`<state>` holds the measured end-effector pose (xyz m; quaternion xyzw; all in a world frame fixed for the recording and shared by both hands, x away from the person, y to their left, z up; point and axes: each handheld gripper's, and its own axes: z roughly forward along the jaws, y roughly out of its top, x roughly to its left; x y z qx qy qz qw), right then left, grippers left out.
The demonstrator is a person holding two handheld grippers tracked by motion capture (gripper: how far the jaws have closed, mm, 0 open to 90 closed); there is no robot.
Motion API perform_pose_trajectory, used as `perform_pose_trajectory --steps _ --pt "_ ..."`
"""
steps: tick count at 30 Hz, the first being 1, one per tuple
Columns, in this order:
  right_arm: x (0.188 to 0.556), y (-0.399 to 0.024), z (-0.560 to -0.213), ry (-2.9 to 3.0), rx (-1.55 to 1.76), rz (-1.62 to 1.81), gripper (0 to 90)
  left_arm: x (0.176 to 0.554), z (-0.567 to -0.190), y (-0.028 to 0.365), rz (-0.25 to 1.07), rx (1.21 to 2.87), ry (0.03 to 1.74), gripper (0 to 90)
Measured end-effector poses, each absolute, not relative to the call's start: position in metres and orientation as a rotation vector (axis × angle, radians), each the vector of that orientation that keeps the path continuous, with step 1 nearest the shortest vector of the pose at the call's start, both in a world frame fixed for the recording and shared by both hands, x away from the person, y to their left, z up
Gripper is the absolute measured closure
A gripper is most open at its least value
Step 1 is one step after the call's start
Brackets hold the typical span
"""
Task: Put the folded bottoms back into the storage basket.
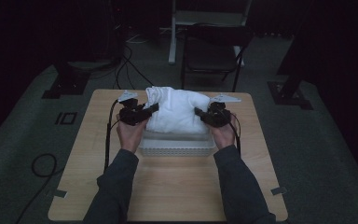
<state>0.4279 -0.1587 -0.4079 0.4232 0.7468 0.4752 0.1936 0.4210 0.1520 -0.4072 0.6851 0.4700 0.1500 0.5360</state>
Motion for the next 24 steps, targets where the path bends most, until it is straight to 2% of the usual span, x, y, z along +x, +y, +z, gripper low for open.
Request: perform_pose_trajectory --steps 24 --pt "0.436 -0.159 -0.428 2.142 1.220 1.271 70.6 0.426 -0.426 0.147 0.376 1.691 1.133 63.0"
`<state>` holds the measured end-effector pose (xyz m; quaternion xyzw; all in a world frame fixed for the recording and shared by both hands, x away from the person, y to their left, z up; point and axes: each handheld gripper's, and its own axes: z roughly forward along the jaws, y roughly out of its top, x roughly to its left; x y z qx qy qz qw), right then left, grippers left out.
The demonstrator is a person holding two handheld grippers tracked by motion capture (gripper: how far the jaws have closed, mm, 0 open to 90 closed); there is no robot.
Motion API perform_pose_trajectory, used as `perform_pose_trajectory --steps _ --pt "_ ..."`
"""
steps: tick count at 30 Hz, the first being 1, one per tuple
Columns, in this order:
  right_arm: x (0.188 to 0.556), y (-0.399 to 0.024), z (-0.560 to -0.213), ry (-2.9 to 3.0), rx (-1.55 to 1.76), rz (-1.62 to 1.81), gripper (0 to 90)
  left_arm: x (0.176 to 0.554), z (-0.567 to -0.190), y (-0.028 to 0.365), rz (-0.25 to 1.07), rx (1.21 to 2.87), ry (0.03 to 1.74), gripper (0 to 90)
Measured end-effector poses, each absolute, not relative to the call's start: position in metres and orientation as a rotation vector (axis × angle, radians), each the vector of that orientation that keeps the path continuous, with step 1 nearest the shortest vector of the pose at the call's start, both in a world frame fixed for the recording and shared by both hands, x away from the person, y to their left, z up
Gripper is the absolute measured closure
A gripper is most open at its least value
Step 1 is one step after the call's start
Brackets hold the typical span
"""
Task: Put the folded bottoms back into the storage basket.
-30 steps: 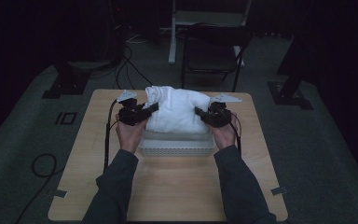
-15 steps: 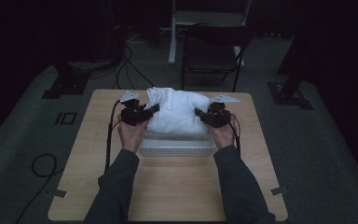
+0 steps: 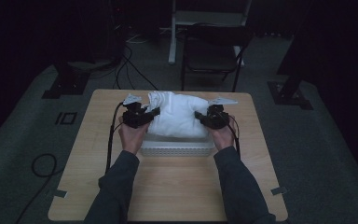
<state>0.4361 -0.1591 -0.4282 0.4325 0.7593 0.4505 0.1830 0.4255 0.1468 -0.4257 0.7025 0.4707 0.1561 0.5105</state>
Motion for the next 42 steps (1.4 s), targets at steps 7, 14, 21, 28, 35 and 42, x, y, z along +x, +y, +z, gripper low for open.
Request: perform_pose_trajectory --steps 7,14,21,28,35,42 --pt "0.437 -0.159 -0.444 2.174 1.251 1.230 70.7 0.425 -0.440 0.143 0.379 1.727 1.150 62.9" --pt "0.437 -0.153 -0.458 2.201 1.252 1.157 70.8 0.424 -0.458 0.141 0.377 1.755 1.186 62.9" --pt "0.436 -0.148 -0.470 2.242 1.248 1.098 70.6 0.420 -0.474 0.140 0.379 1.777 1.230 62.3" --pt "0.436 -0.145 -0.476 2.263 1.233 1.060 70.6 0.418 -0.479 0.137 0.400 1.813 1.257 61.7" --pt "0.435 -0.146 -0.481 2.275 1.263 1.023 70.7 0.415 -0.483 0.131 0.432 1.859 1.295 60.0" --pt "0.437 -0.148 -0.483 2.275 1.283 0.987 60.5 0.410 -0.481 0.133 0.559 1.825 1.298 40.1"
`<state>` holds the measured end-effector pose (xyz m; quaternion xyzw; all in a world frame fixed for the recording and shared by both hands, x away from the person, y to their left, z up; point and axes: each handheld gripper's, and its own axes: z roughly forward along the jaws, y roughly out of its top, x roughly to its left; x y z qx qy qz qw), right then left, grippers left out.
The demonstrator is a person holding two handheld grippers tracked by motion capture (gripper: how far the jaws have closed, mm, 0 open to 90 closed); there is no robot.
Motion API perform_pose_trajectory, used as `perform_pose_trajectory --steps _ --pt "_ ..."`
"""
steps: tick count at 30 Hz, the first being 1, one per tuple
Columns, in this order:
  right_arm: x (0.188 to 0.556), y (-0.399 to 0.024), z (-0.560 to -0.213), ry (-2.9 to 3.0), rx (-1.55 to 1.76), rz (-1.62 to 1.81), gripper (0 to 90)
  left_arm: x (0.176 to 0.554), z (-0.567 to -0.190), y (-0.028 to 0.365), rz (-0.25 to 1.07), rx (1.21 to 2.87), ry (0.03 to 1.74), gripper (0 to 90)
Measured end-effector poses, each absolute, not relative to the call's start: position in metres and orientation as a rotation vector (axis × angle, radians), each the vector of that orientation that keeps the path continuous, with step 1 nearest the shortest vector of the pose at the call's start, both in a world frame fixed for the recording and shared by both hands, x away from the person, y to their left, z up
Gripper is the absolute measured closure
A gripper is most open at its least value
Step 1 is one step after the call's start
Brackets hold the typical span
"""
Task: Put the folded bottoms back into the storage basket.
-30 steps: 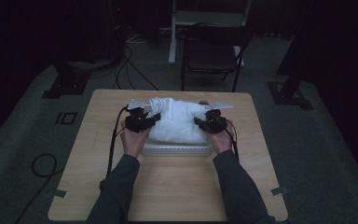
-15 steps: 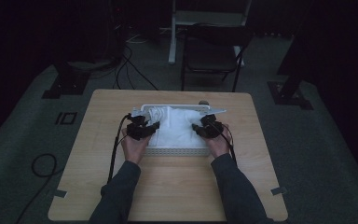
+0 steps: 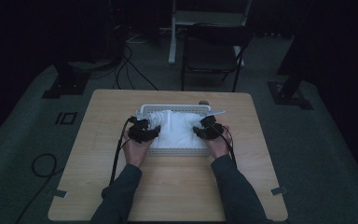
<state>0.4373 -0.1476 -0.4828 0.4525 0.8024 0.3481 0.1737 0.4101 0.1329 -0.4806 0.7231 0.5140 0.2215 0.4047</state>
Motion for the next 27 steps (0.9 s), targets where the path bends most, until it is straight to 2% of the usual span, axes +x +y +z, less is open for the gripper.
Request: perform_pose_trajectory --steps 1,5,13,19,27 --pt "0.437 -0.148 -0.482 2.247 1.273 0.960 52.3 0.410 -0.479 0.135 0.566 1.811 1.297 37.0" --pt "0.434 -0.157 -0.470 2.133 1.279 0.989 37.1 0.407 -0.469 0.147 0.587 1.751 1.290 35.1" --pt "0.424 -0.185 -0.458 2.032 1.301 1.044 37.0 0.396 -0.463 0.175 0.625 1.697 1.310 36.2" --pt "0.416 -0.218 -0.474 1.995 1.414 1.076 37.9 0.388 -0.472 0.199 0.638 1.683 1.369 36.1" --pt "0.417 -0.239 -0.488 1.977 1.487 1.037 37.8 0.384 -0.488 0.218 0.659 1.690 1.440 35.5"
